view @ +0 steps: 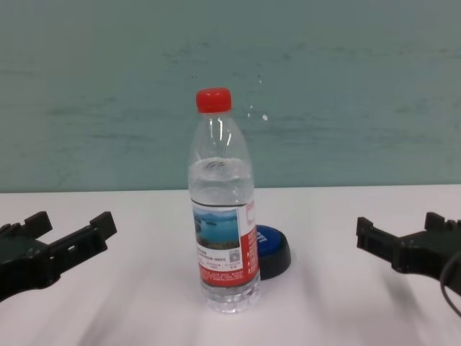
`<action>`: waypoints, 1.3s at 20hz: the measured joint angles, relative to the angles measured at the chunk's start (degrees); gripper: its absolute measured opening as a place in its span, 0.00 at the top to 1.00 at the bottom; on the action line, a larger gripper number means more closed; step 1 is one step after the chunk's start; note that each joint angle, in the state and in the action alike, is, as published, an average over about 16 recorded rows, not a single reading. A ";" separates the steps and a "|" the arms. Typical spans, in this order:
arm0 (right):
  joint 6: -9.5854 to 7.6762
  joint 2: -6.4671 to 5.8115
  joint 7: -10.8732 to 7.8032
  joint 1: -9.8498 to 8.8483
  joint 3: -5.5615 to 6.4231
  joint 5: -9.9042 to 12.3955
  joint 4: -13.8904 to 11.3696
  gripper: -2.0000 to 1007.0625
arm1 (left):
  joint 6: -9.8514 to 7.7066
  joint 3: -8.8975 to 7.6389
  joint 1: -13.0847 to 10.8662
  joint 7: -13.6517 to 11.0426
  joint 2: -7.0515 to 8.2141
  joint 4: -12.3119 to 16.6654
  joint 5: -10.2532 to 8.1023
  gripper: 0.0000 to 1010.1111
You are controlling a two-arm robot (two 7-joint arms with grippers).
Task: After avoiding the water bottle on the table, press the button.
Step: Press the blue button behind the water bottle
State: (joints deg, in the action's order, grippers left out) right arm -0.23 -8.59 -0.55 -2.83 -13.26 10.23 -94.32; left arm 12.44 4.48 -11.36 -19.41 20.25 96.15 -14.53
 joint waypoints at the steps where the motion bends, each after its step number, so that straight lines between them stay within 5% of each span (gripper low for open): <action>1: -0.30 0.03 -0.33 0.15 0.18 -0.06 0.01 0.00 | 0.00 0.00 0.01 0.00 0.00 -0.01 0.01 0.00; 15: -3.74 0.31 -5.10 4.59 2.45 -1.21 2.63 0.00 | 0.00 -0.01 0.08 0.00 -0.02 -0.07 0.10 0.00; 26: -5.23 0.49 -8.07 8.70 2.92 -2.33 5.92 0.00 | 0.00 -0.01 0.08 0.00 -0.02 -0.07 0.10 0.00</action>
State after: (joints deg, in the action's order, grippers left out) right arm -5.46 -8.09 -8.62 5.87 -10.34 7.90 -88.41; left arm 12.43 4.47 -11.27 -19.41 20.23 96.08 -14.44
